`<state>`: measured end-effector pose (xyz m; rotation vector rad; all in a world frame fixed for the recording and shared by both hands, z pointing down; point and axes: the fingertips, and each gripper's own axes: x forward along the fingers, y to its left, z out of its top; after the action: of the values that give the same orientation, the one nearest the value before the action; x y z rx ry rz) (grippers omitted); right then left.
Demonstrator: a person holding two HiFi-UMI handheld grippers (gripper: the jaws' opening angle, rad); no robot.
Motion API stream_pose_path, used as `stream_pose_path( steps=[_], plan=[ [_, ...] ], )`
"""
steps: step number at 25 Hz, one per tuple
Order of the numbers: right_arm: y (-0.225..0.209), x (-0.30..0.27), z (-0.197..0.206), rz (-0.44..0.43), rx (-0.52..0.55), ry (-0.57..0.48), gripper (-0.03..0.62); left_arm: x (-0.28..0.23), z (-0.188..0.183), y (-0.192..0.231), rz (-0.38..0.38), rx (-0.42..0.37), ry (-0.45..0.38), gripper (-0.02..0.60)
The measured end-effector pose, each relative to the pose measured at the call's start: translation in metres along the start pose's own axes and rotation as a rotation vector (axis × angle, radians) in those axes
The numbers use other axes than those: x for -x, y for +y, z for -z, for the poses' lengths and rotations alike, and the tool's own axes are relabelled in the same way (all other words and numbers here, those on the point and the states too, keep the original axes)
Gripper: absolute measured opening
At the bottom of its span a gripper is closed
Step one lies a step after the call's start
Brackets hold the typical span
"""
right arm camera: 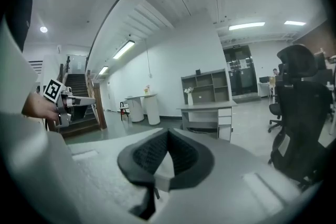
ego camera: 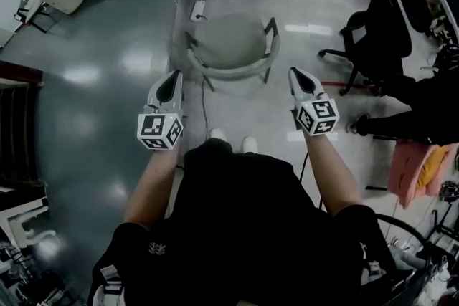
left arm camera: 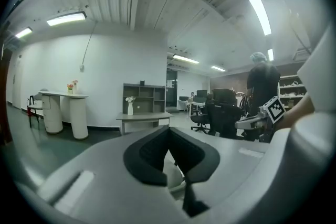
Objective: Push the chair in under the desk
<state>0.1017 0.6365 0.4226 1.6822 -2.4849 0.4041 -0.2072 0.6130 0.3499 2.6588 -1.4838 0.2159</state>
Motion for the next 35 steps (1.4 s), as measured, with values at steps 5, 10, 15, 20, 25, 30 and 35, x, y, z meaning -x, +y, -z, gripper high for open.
stream_pose_path(
  steps=[5,10,15,20,25,30,35],
  plan=[
    [0.009,-0.02,0.019,-0.004,0.011,0.045,0.002,-0.005,0.034,0.017,0.028,0.027,0.064,0.006],
    [0.02,-0.045,0.032,-0.014,0.031,0.119,0.002,-0.027,0.063,0.04,0.09,0.036,0.129,0.006],
    [0.035,-0.065,0.045,-0.041,0.064,0.139,0.002,-0.052,0.091,0.045,0.214,-0.01,0.144,0.074],
    [0.053,-0.089,0.069,-0.118,0.101,0.207,0.062,-0.071,0.126,0.042,0.304,-0.066,0.2,0.206],
    [0.063,-0.107,0.113,-0.256,0.245,0.379,0.221,-0.087,0.177,0.018,0.416,-0.159,0.335,0.302],
    [0.06,-0.131,0.162,-0.369,0.389,0.542,0.27,-0.109,0.225,0.002,0.493,-0.239,0.445,0.319],
    [0.039,-0.149,0.208,-0.458,0.588,0.714,0.27,-0.13,0.275,-0.024,0.61,-0.377,0.568,0.319]
  ],
)
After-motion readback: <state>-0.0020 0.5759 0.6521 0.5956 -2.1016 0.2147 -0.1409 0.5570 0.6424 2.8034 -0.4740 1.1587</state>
